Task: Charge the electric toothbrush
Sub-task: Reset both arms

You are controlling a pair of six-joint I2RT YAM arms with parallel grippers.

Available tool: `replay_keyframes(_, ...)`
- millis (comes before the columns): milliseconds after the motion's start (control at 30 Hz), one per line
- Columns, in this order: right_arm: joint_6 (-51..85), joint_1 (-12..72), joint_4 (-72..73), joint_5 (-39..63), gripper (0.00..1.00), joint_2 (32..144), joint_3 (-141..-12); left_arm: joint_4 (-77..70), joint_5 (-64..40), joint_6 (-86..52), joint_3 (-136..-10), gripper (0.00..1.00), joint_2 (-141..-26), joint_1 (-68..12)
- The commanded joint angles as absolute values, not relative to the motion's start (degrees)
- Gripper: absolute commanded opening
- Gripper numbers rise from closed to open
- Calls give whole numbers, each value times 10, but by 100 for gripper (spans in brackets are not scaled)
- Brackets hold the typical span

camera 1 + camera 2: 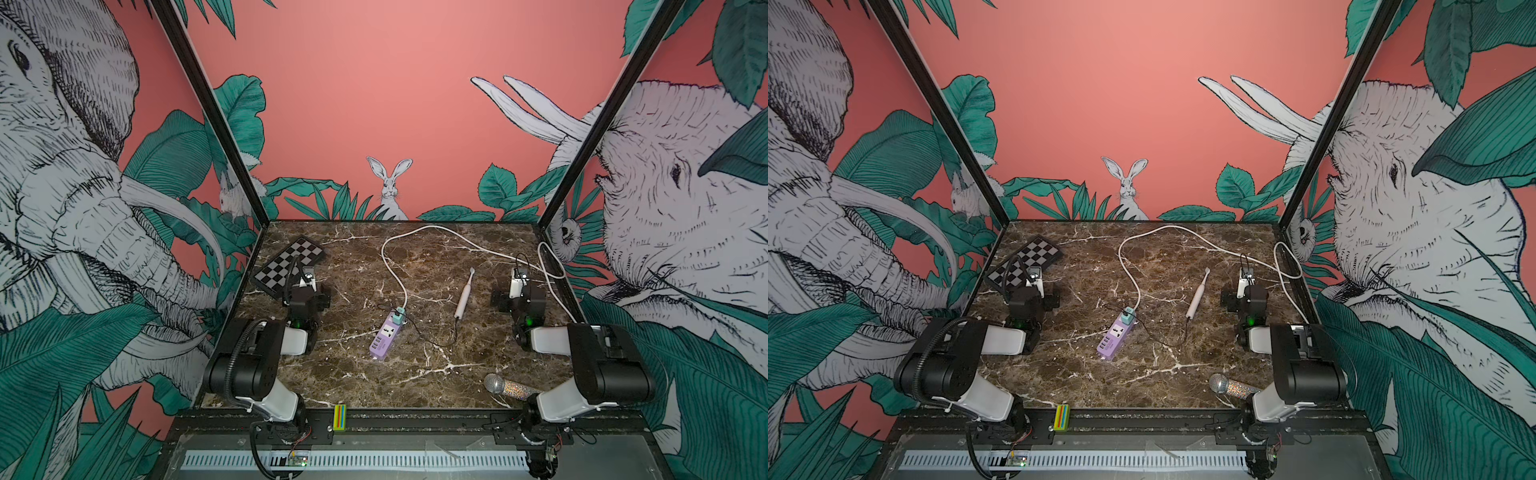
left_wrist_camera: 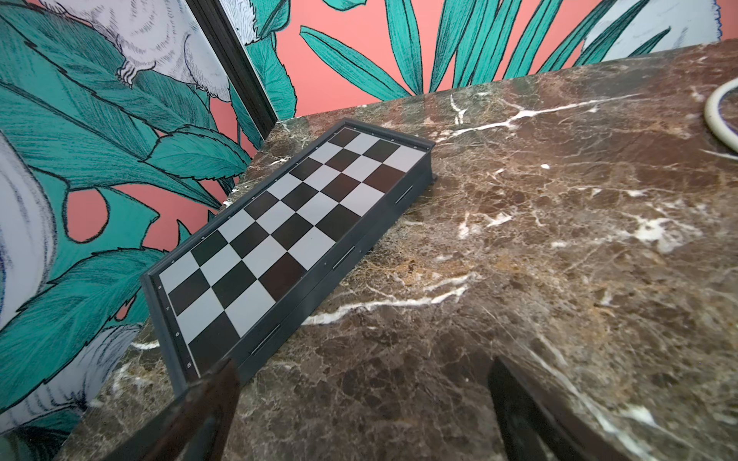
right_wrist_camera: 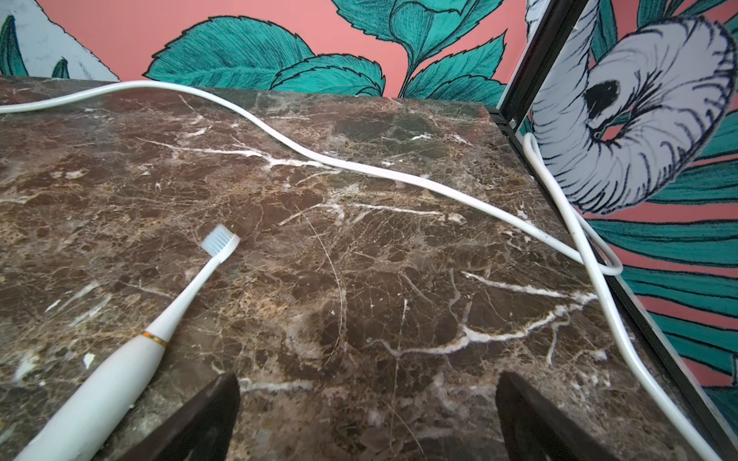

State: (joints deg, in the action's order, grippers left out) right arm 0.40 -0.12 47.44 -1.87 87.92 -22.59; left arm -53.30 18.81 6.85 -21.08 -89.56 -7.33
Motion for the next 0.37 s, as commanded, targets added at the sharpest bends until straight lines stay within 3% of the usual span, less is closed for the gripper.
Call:
replay_keyframes(0, -1, 2, 477, -17, 98, 874, -233, -535, 184, 62, -219, 99, -887, -70)
replay_keyframes(333, -1, 2, 477, -17, 98, 874, -233, -533, 177, 60, -222, 99, -889, -67)
